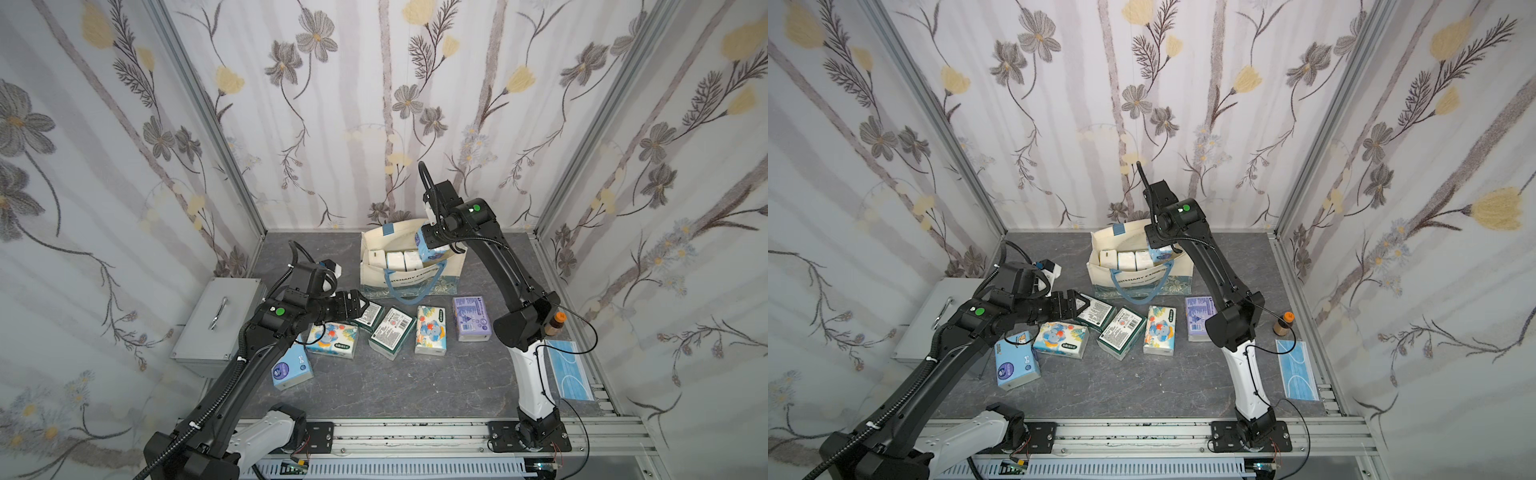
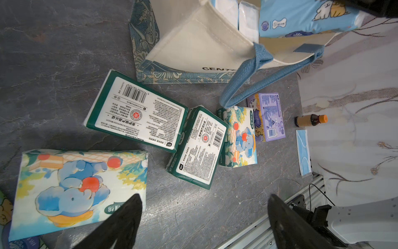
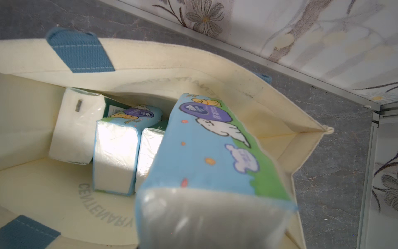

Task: Put tissues into the canvas bag
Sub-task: Place the pack of facial tissues in the canvas bag.

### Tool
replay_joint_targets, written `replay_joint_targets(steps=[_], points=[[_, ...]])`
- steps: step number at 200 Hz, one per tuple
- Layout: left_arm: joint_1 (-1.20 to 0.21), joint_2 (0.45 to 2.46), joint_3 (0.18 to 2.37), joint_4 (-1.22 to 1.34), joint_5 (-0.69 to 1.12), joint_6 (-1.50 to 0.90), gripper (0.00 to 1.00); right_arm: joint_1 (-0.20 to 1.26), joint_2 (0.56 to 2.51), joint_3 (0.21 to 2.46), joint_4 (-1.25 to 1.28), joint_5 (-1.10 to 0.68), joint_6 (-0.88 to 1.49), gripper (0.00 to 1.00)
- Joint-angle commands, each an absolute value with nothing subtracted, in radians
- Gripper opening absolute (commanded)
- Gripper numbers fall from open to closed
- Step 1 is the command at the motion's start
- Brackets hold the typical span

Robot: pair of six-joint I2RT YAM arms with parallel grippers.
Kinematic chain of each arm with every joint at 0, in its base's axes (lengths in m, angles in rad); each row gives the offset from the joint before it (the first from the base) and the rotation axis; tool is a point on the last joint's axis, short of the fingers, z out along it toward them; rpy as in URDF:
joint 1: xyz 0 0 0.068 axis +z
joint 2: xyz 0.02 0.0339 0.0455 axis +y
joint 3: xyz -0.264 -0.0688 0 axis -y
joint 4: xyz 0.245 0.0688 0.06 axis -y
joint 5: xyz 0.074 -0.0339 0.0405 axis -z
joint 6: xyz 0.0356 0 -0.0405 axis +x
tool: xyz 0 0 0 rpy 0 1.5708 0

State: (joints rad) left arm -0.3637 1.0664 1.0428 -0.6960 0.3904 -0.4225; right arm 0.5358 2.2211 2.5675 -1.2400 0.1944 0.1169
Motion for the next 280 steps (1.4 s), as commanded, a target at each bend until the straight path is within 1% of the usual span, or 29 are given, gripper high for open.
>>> replay_joint_targets(steps=[1,53,74,135,155,168,178,199,214,237,280], points=[[-0.344,1.067,1.023,-0.638,0.472,-0.433,0.92,0.535,2.255,2.580,-1.254,0.219,0.101,0.35],[-0.329,1.039,0.995,-0.636,0.504,-0.430,0.92,0.533,2.349,2.580,-1.219,0.301,0.114,0.37],[-0.324,1.035,0.992,-0.650,0.507,-0.418,0.92,0.534,2.384,2.580,-1.208,0.300,0.126,0.37],[-0.321,1.028,0.980,-0.651,0.522,-0.417,0.92,0.542,2.424,2.580,-1.130,0.017,0.248,0.38],[-0.319,1.022,0.977,-0.656,0.520,-0.414,0.92,0.542,2.424,2.580,-1.111,-0.045,0.272,0.38],[-0.319,1.020,0.973,-0.657,0.519,-0.414,0.92,0.542,2.431,2.580,-1.109,-0.069,0.280,0.41],[-0.319,1.019,0.973,-0.657,0.520,-0.415,0.92,0.540,2.438,2.580,-1.114,-0.083,0.282,0.45],[-0.318,1.013,0.969,-0.661,0.520,-0.416,0.92,0.540,2.445,2.579,-1.126,-0.107,0.288,0.64],[-0.319,1.006,0.969,-0.667,0.517,-0.416,0.92,0.538,2.439,2.578,-1.125,-0.142,0.294,0.72],[-0.319,1.000,0.972,-0.675,0.514,-0.417,0.92,0.538,2.410,2.578,-1.097,-0.209,0.308,0.77],[-0.318,0.994,0.968,-0.665,0.523,-0.444,0.92,0.527,2.291,2.579,-1.046,-0.322,0.334,0.78]])
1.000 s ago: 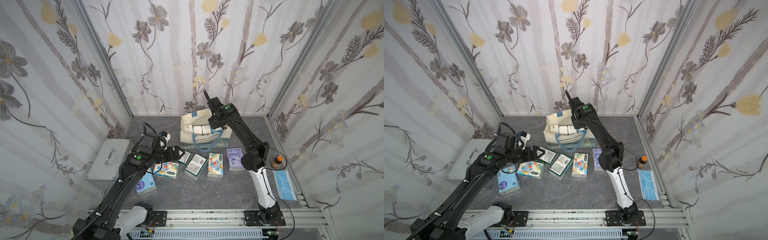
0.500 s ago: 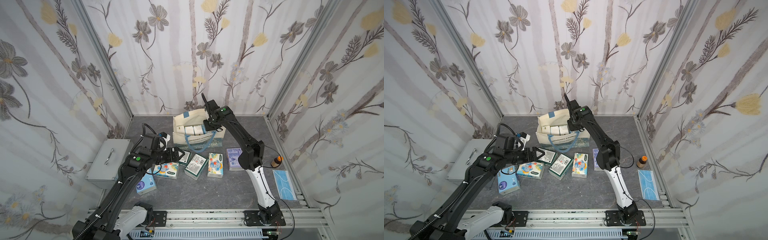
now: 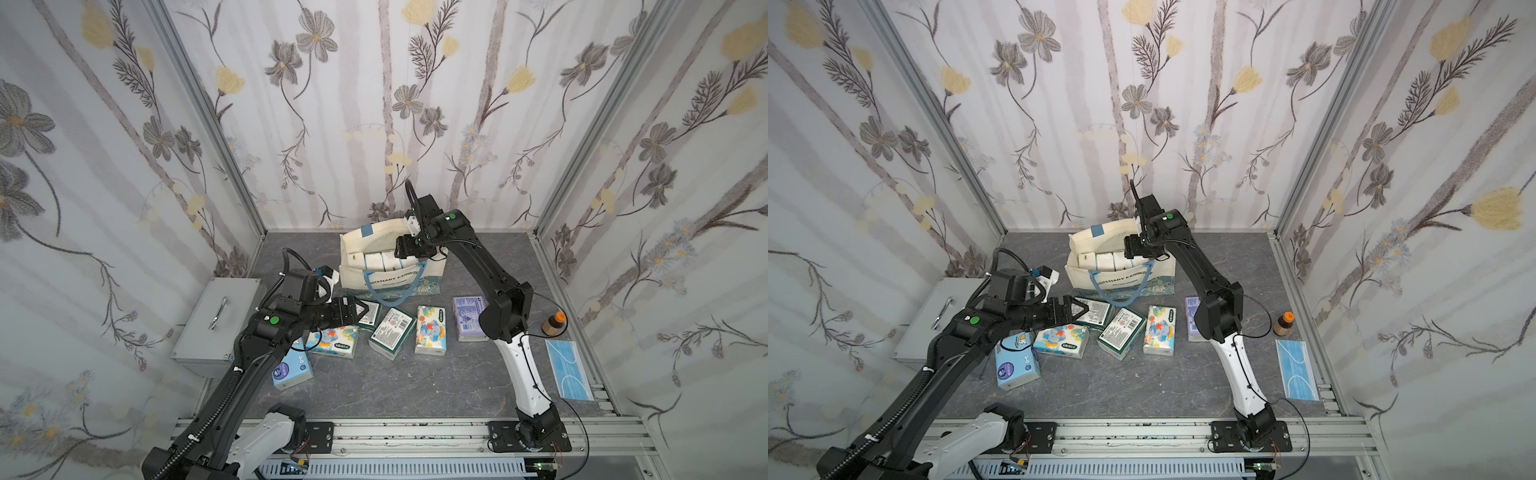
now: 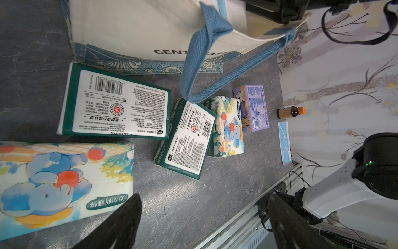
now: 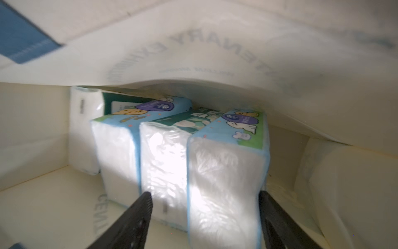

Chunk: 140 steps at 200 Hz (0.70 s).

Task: Put tissues into the canvas bag
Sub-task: Place the pack of facial tissues in the canvas bag, then move the pack of facial tissues to the center of the board.

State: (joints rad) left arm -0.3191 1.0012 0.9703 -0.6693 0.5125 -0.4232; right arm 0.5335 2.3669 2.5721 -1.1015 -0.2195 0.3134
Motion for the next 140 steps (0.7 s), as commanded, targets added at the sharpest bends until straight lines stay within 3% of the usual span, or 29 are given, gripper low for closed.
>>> replay_joint_targets(steps=[1,44,100,140], points=[[-0.318,0.994,0.967,-0.666,0.523,-0.445,0.92,0.527,2.287,2.578,-1.045,-0.323,0.334,0.78],[-0.316,0.971,0.942,-0.681,0.448,-0.497,0.95,0.529,2.070,2.423,-1.037,-0.351,0.342,0.80],[-0.301,0.877,0.849,-0.931,-0.028,-0.850,1.00,0.584,1.512,1.555,-0.640,-0.313,0.433,0.80],[-0.298,0.903,0.779,-1.155,-0.253,-1.073,1.00,0.621,1.304,1.159,-0.525,-0.287,0.463,0.81]])
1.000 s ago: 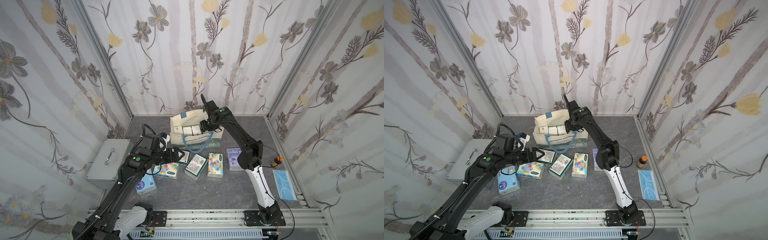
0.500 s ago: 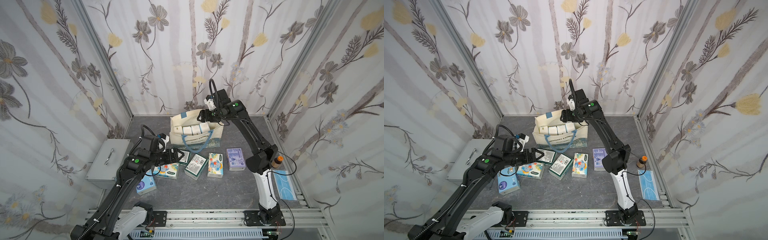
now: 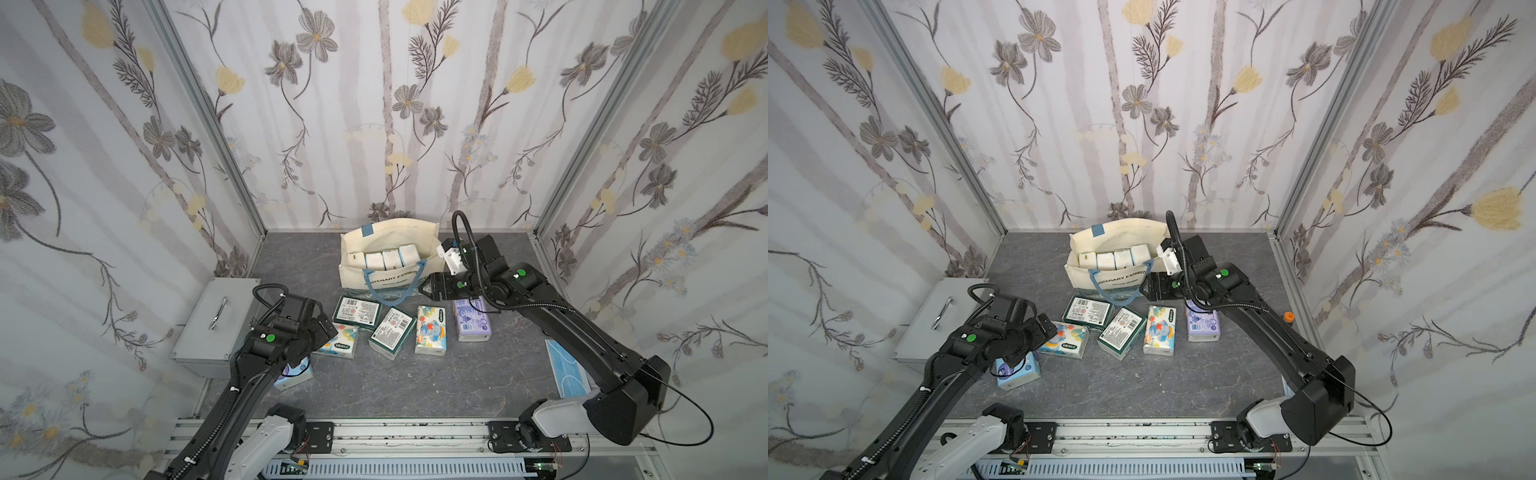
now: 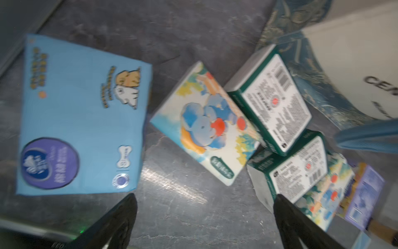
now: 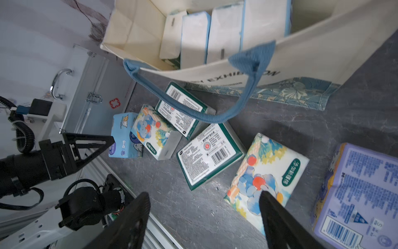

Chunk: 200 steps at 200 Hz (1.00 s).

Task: Put tissues into the canvas bag
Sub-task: Move the pack of facial tissues to the center of the board.

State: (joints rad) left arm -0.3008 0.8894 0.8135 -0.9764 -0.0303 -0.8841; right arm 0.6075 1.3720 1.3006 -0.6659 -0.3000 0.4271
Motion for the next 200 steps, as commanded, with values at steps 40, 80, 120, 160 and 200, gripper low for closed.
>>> replay_joint_targets(steps=[40,80,120,160,200], points=[[-0.288,0.909,0.670,-0.959,-0.263,-1.072,1.00,0.623,1.197,0.980,-0.479,-0.313,0.482,0.81],[-0.286,0.963,0.627,-0.813,-0.332,-1.050,0.95,0.621,1.151,0.910,-0.491,-0.288,0.453,0.82],[-0.291,1.089,0.576,-0.704,-0.144,-1.092,0.91,0.617,1.155,0.859,-0.434,-0.293,0.457,0.82],[-0.445,1.073,0.549,-0.611,-0.061,-1.236,0.89,0.617,1.174,0.871,-0.445,-0.294,0.457,0.82],[-0.712,1.123,0.597,-0.516,-0.042,-1.444,0.88,0.618,1.162,0.867,-0.449,-0.285,0.462,0.82]])
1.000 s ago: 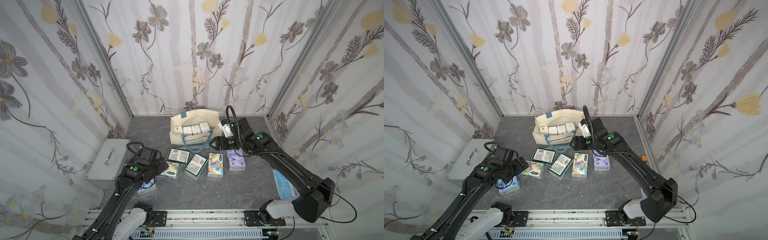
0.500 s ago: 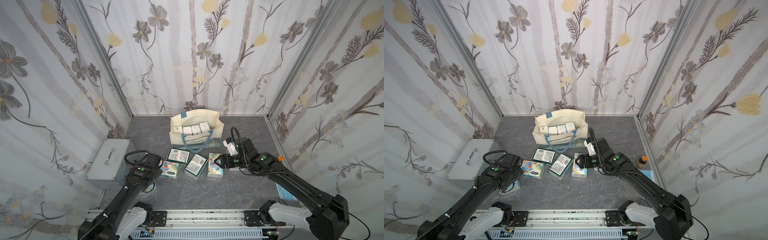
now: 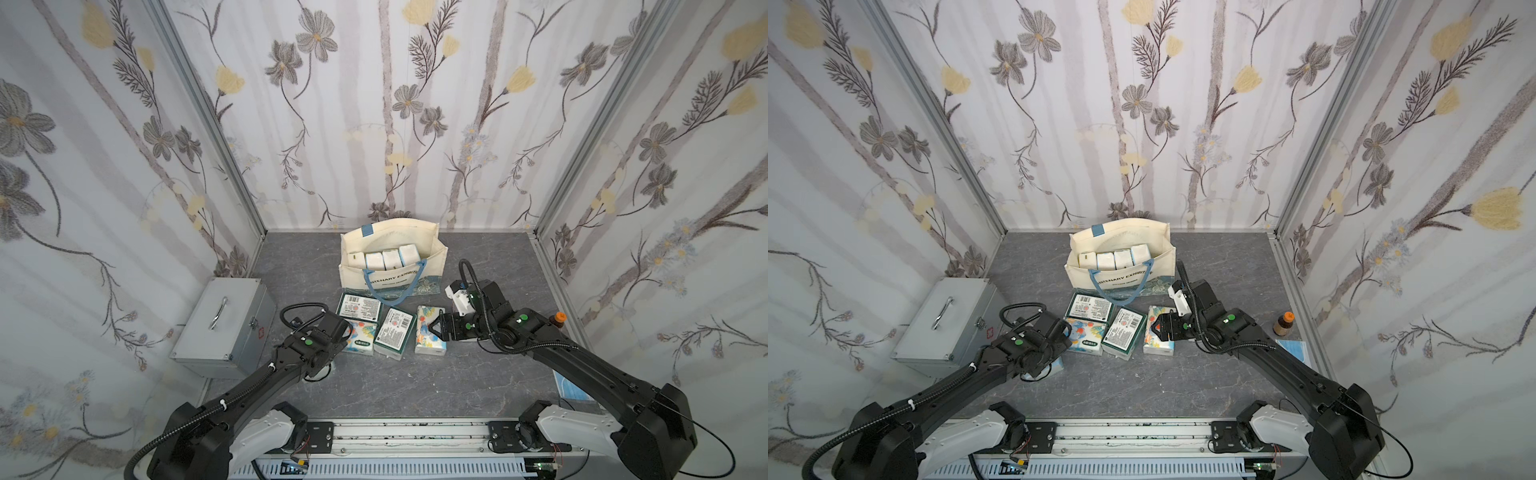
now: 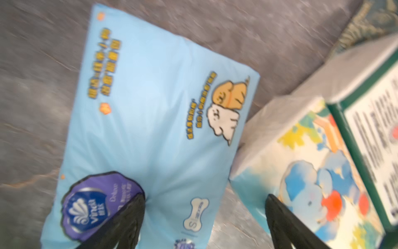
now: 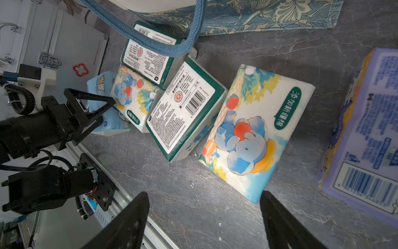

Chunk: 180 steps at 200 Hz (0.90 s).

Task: Put tissues into the canvas bag
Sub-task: Move the pack of facial tissues to the center of the board.

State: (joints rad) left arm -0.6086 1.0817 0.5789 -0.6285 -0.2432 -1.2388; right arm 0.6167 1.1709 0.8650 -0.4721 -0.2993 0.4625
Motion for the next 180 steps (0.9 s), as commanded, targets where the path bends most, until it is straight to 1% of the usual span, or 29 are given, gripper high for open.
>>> replay_joint_targets(steps=[1,15,27,50,64,73,102,111,121,145,180], points=[[-0.718,1.128,0.597,-0.513,-0.038,-1.448,0.88,0.617,1.162,0.867,-0.449,-0.284,0.462,0.82],[-0.774,1.155,0.639,-0.495,-0.013,-1.479,0.89,0.617,1.156,0.867,-0.453,-0.280,0.463,0.82],[-0.791,1.153,0.685,-0.522,-0.017,-1.473,0.89,0.618,1.154,0.866,-0.460,-0.278,0.463,0.82],[-0.776,1.085,0.749,-0.619,-0.128,-1.385,0.91,0.618,1.145,0.859,-0.472,-0.278,0.467,0.82],[-0.720,1.041,0.759,-0.671,-0.168,-1.306,0.92,0.620,1.131,0.848,-0.472,-0.279,0.475,0.82],[-0.669,1.017,0.743,-0.655,-0.162,-1.200,0.92,0.622,1.119,0.839,-0.471,-0.279,0.482,0.82],[-0.465,0.918,0.576,-0.449,-0.018,-0.926,0.90,0.649,1.091,0.795,-0.437,-0.290,0.523,0.82],[-0.411,0.896,0.524,-0.407,-0.013,-0.881,0.88,0.665,1.088,0.779,-0.418,-0.292,0.536,0.82],[-0.371,0.895,0.485,-0.390,-0.045,-0.847,0.86,0.684,1.091,0.763,-0.403,-0.289,0.548,0.82],[-0.343,0.920,0.436,-0.325,-0.079,-0.811,0.86,0.708,1.103,0.729,-0.385,-0.274,0.559,0.82],[-0.354,0.910,0.392,-0.217,0.060,-0.863,0.87,0.714,1.105,0.707,-0.384,-0.272,0.561,0.82]])
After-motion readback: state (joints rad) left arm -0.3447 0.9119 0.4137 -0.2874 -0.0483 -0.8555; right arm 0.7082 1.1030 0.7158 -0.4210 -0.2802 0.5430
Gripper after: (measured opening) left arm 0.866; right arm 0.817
